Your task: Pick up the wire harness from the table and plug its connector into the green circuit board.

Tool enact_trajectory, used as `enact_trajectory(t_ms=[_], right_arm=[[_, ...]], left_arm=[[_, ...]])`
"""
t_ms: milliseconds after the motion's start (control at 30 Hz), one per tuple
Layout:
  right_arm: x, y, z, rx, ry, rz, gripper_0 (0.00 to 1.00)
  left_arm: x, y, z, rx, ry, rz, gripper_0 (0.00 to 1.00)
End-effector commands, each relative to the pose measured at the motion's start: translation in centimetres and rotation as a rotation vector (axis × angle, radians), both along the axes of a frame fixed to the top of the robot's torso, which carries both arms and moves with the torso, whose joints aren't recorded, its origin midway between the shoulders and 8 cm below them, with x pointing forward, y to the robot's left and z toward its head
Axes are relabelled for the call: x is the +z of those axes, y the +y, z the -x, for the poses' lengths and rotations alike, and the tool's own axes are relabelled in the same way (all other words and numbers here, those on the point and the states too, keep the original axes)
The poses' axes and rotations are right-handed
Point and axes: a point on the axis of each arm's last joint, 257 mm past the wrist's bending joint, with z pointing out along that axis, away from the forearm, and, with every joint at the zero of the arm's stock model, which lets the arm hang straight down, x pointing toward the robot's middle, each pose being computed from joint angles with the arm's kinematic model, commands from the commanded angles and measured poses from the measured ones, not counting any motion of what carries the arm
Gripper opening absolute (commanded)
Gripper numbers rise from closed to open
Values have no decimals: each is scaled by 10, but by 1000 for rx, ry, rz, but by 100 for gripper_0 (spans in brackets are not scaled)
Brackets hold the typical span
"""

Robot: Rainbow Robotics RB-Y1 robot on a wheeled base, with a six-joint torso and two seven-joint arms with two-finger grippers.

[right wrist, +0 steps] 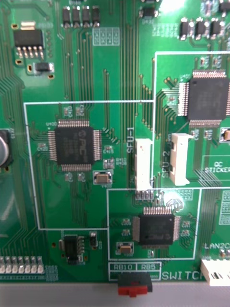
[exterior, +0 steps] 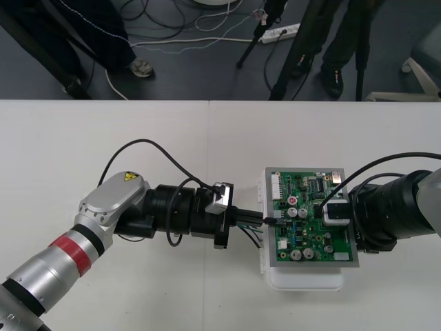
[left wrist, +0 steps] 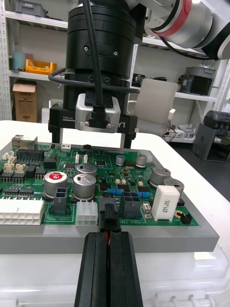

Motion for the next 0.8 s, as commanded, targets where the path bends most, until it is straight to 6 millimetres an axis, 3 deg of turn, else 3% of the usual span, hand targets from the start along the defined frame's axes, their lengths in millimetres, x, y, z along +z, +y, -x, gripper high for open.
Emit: enact_trajectory(t_ms=[33,800], right_arm=[[10,12,-4,21,-16,-11,100],[11,12,-5,20,-19,-10,100]], left_arm=[[32,-36,7,-43,-9,42,0],[34,-42,10,-51,-5,50,0]])
